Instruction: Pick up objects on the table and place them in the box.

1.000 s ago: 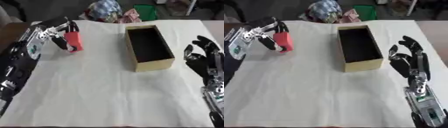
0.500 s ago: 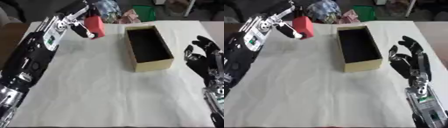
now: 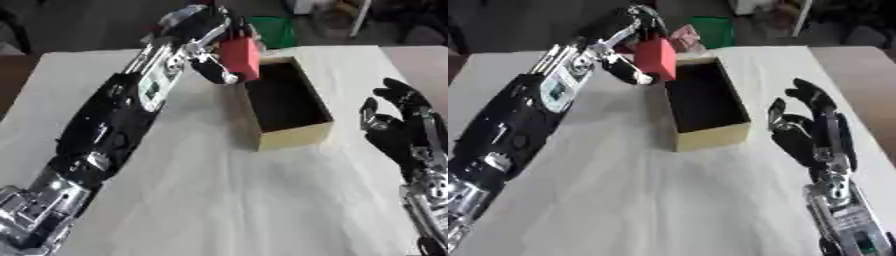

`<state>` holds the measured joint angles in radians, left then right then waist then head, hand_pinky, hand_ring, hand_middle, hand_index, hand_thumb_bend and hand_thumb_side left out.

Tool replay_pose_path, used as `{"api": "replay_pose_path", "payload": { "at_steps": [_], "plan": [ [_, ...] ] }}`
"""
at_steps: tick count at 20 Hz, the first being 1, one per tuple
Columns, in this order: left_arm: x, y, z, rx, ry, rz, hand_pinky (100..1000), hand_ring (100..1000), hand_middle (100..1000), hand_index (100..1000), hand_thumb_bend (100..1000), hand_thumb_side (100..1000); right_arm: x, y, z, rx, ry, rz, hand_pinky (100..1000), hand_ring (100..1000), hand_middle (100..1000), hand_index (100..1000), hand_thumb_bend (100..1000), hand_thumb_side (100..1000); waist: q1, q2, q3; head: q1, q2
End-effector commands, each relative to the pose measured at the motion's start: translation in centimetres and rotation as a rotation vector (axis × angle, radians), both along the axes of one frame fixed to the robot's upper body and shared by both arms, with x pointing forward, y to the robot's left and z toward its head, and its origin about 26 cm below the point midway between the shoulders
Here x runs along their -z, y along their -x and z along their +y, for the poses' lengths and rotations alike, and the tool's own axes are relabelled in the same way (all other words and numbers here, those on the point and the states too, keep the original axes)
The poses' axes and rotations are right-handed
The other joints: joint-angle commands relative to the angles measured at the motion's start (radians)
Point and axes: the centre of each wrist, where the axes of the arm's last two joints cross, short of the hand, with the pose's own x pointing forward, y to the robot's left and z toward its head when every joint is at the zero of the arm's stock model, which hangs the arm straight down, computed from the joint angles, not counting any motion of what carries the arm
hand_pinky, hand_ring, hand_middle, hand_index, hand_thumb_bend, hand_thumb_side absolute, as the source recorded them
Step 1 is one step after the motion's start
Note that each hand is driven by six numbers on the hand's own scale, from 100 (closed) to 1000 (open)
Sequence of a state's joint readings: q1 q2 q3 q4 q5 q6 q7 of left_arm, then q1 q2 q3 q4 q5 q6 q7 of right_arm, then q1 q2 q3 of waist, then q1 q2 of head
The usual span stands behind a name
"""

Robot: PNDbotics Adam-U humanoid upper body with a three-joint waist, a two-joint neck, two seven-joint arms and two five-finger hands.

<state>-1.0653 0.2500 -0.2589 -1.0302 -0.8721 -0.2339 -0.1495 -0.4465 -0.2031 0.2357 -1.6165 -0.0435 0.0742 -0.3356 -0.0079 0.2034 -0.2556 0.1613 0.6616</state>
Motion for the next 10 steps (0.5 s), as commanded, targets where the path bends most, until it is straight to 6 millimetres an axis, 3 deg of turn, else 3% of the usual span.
{"api": "replay_pose_path", "payload": {
  "at_steps": [1, 5, 10],
  "plan": [
    [-0.1, 0.1, -0.9, 0.030, -0.031, -0.027, 732, 622, 529, 786, 401, 100, -1.3, 0.0, 0.7, -0.036, -0.009, -0.040, 665, 933, 714, 846, 100, 100, -0.002, -0.010, -0.008, 0.005, -0.017],
    [1.0, 0.1, -1.5, 0.043, -0.050, -0.029, 748, 704, 698, 833, 477, 102, -1.3, 0.1, 1.0, -0.050, -0.010, -0.045, 665, 931, 714, 844, 100, 100, 0.006, -0.006, -0.014, 0.003, -0.020],
    [1.8, 0.4, -2.2, 0.074, -0.071, -0.033, 783, 763, 811, 887, 640, 100, -1.2, 0.1, 1.1, -0.054, -0.008, -0.043, 665, 930, 713, 841, 100, 100, 0.010, -0.005, -0.016, 0.004, -0.025]
  ]
}}
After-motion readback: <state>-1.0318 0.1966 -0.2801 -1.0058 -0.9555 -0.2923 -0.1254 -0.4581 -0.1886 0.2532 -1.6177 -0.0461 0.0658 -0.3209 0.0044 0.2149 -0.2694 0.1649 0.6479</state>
